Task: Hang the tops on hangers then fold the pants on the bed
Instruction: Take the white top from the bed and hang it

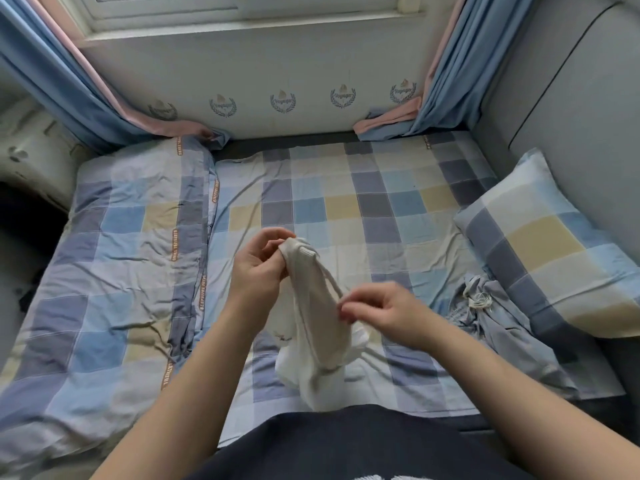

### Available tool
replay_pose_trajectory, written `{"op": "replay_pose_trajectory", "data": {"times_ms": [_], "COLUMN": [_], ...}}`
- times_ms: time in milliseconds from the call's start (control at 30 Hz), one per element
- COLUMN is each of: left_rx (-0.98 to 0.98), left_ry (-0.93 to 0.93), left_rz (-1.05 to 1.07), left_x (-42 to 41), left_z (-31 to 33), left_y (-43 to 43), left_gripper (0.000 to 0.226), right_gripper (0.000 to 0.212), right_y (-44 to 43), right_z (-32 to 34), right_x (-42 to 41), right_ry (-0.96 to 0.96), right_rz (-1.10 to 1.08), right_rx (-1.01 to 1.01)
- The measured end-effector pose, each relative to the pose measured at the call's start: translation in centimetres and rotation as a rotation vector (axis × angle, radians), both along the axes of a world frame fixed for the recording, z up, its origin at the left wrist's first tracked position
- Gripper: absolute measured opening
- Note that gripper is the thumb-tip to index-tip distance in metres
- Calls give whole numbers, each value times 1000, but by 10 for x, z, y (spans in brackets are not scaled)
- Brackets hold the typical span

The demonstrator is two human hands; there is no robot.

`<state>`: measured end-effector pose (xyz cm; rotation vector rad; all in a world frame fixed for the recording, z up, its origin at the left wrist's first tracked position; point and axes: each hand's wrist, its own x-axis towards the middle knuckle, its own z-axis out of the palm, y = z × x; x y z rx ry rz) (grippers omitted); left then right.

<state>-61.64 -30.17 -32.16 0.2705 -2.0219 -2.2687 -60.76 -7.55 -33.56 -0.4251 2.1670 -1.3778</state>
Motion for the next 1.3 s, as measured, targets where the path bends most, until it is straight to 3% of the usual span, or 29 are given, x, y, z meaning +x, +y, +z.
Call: {"op": "replay_pose_trajectory", "data": {"times_ms": [33,100,200,300,400,500,633,767,833,967,1000,1133,1300], "left_rx": [23,38,34,-7,-50,-46,-1,-284,-407,-874,-916,-661,-521], "left_ry": [-14,-33,-27,-22,-40,-66,-113,-176,-229,-492,-539,-365,-107], "left_rz": [-47,-107,-129,-142,-153,-99,-60,-238,-294,-292,-248,58,57], "left_x": [0,3,5,4,0,-2,7,33,40,31,29,25,20], "left_z": [4,10,19,27,30,22,-5,-42,-64,-104,-109,-106,-66], "left_y": [-3,-7,-5,-3,-13,-20,-15,2,9,7,5,1,32], "left_gripper": [35,30,14,12,18,20,18,39,28,3,7,24,33], "right_gripper": [17,42,65,48,12,25,27,30,29,26,27,23,4], "right_y": [0,-3,-24,-50,-61,-62,-59,-53,-50,-34,-27,7,43], "right_z": [2,6,8,7,10,13,16,24,30,33,30,7,-33], "right_x": [-7,-20,-30,-32,-37,-44,-50,-46,-42,-35,-34,-30,-22], "right_ry": [119,259,199,185,266,306,247,196,150,62,70,113,42], "right_rz": [-111,-173,-39,-26,-40,-98,-238,-316,-348,-433,-470,-616,-729], "right_rx": [3,78,109,30,47,47,-32,-81,-136,-237,-226,-51,204]}}
